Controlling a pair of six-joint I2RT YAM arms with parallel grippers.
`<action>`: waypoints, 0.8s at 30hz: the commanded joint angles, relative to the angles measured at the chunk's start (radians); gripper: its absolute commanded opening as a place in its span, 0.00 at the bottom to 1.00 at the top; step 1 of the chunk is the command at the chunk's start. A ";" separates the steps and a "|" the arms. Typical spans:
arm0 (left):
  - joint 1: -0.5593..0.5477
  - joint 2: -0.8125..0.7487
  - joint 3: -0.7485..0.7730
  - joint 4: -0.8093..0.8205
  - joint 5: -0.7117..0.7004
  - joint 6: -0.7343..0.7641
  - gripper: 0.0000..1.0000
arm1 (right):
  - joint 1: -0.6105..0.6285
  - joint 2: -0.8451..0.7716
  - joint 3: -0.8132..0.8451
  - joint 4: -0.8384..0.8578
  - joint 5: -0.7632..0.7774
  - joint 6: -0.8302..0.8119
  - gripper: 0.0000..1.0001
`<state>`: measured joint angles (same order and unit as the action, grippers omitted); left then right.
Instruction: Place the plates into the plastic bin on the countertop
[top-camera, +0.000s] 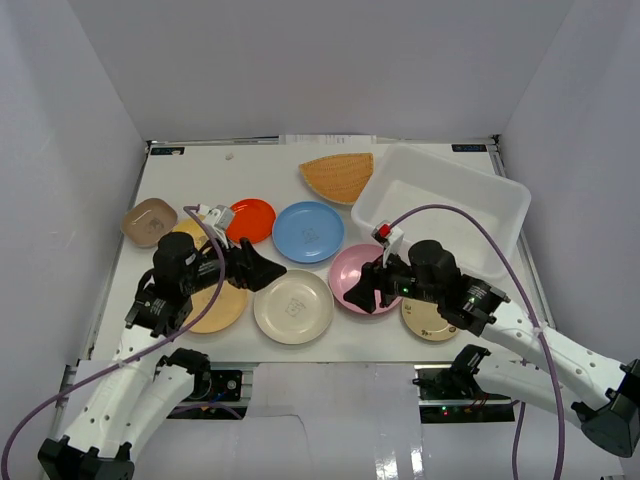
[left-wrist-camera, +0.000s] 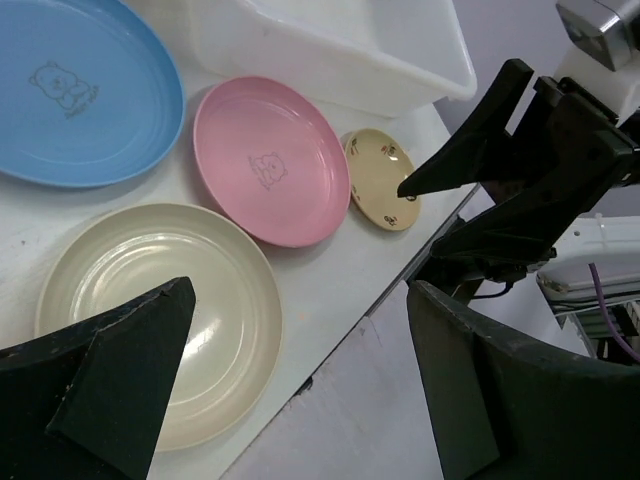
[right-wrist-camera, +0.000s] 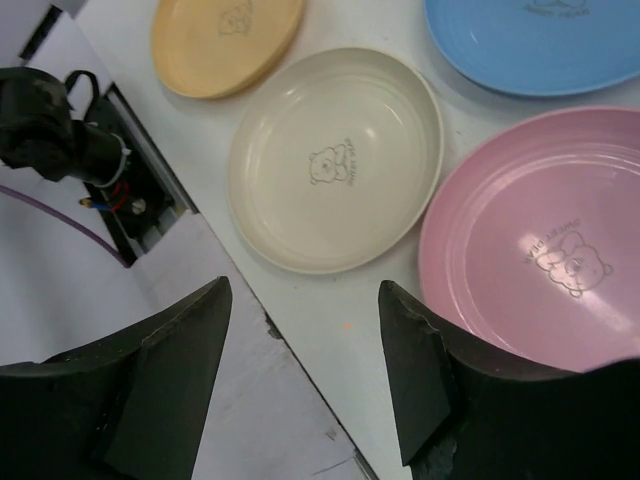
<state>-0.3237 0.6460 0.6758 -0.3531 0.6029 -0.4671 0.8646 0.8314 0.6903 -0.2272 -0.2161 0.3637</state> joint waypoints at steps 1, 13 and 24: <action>0.000 0.044 0.045 -0.119 0.012 -0.030 0.98 | 0.024 0.003 -0.003 -0.023 0.158 -0.063 0.67; -0.023 0.188 0.027 -0.527 -0.081 -0.041 0.98 | 0.074 0.132 -0.048 -0.080 0.333 -0.138 0.66; -0.049 0.294 -0.012 -0.578 -0.235 -0.117 0.98 | 0.132 0.320 -0.049 -0.011 0.310 -0.239 0.66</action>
<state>-0.3641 0.9230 0.6708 -0.9123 0.4320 -0.5510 0.9848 1.1034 0.6373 -0.2955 0.0940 0.1791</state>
